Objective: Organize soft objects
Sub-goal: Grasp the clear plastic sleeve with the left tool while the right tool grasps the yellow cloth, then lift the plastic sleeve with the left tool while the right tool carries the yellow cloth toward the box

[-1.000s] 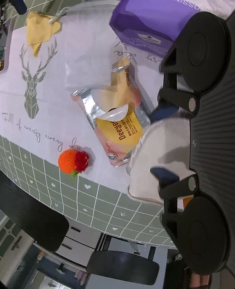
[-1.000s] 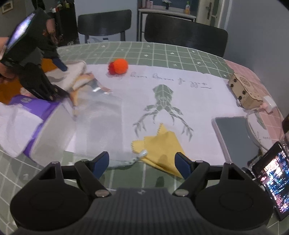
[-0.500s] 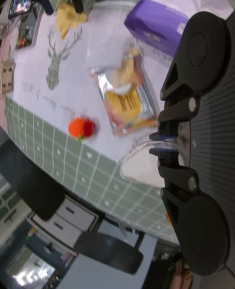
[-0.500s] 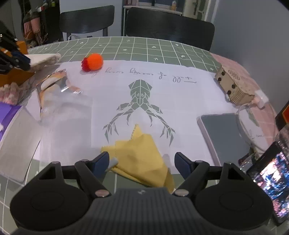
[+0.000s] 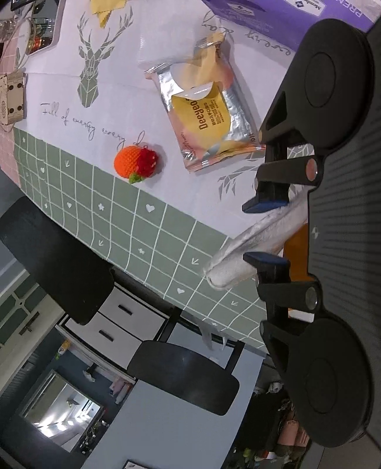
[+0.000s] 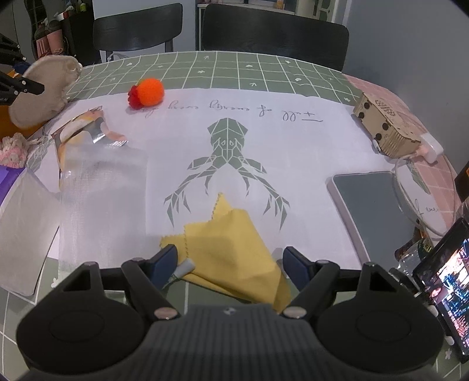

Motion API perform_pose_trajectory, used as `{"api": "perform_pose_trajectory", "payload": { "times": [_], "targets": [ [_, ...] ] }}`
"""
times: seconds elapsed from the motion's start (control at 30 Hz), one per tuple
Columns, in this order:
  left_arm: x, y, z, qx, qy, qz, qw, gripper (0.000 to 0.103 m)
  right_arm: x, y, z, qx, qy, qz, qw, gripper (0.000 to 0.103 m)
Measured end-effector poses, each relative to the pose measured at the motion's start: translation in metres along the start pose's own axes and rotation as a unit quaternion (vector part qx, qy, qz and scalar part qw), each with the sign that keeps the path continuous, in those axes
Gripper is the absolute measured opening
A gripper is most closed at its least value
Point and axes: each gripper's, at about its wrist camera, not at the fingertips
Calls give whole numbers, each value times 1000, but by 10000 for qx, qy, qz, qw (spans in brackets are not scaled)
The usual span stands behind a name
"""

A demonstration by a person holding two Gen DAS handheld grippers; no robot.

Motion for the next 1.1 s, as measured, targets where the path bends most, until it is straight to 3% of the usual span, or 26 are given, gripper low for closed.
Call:
{"api": "perform_pose_trajectory", "payload": {
  "times": [0.07, 0.13, 0.17, 0.2, 0.23, 0.33, 0.57, 0.67, 0.7, 0.93, 1.1],
  "targets": [
    [0, -1, -1, 20, -18, 65, 10000, 58, 0, -1, 0, 8, 1, 16, 10000, 78],
    [-2, -6, -3, 109, -44, 49, 9999, 58, 0, -1, 0, 4, -4, 31, 10000, 78],
    [-1, -10, -3, 199, -15, 24, 9998, 48, 0, -1, 0, 3, -7, 33, 10000, 78],
    [-1, -13, -4, 295, 25, -32, 9996, 29, 0, -1, -1, 6, -21, 37, 10000, 78],
    [0, -16, -5, 384, 66, -82, 9992, 22, -1, -1, -1, 11, -46, 50, 10000, 77],
    [-2, -20, -8, 437, 55, -28, 9990, 15, -4, -2, -1, -16, -136, 177, 9998, 72],
    [-6, -20, -14, 485, -37, 175, 9987, 6, -1, 2, 1, -93, -54, 191, 9998, 37],
    [-3, -14, -17, 406, 79, 62, 9991, 6, 1, 2, 0, -146, 2, 241, 9996, 17],
    [-1, -10, -18, 365, 133, -19, 9992, 5, 1, 3, 0, -134, 17, 244, 9996, 15],
    [21, 25, -25, 57, 530, -193, 9984, 5, 5, 8, 1, -303, -20, 314, 9990, 12],
    [30, 45, -30, -84, 675, -212, 9975, 5, -1, 24, 5, -803, -377, 406, 9952, 12]
  ]
}}
Point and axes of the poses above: each gripper's, at about its wrist camera, not at the fingertips, and y roughly against the way its jaws point, x to its left, z to its top, and after that the axes turned 2 degrees about x, right-handed
